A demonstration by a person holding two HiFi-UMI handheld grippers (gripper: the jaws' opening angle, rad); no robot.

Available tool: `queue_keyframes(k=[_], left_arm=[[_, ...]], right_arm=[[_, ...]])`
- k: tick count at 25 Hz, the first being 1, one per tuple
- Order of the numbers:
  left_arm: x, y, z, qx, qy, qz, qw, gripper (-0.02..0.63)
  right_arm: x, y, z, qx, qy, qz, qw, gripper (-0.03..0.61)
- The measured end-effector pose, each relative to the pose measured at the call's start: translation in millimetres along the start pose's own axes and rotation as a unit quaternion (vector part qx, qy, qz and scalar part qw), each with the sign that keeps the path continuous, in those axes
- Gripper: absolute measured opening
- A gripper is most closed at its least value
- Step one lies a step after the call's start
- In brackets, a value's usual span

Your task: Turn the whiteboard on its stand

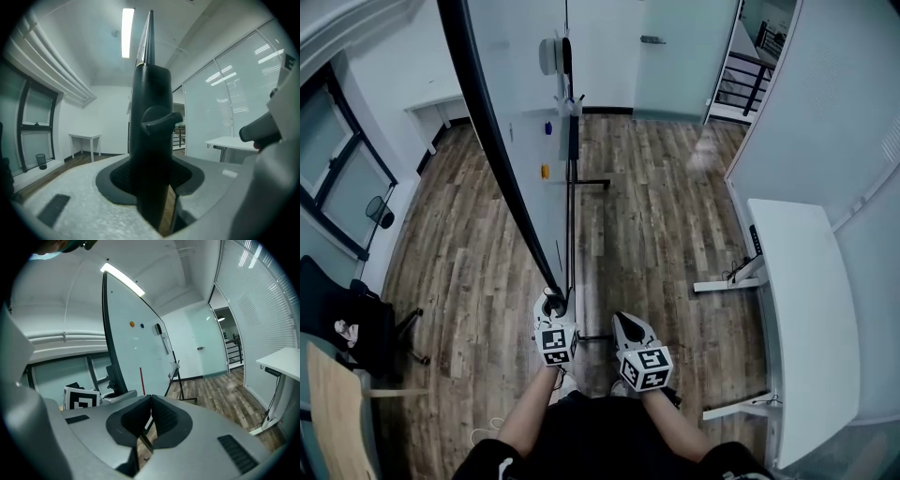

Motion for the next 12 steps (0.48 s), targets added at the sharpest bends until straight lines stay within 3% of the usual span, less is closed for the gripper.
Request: queue_keyframes(k=[12], left_arm=[[0, 56, 22, 0.025, 0.032, 0.004, 0.9992, 0.206]], right_arm=[[0, -6, 11, -0.008, 0.001, 0.004, 1.000, 0.012]])
Point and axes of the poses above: the fingertips, and each gripper's own axes: y backward along the fingers, x to its left, z out of its top, the point moved 6 cm from there along y, backward along the fingers, and after that the axes turned 1 degree about y, right-handed, at the moved point
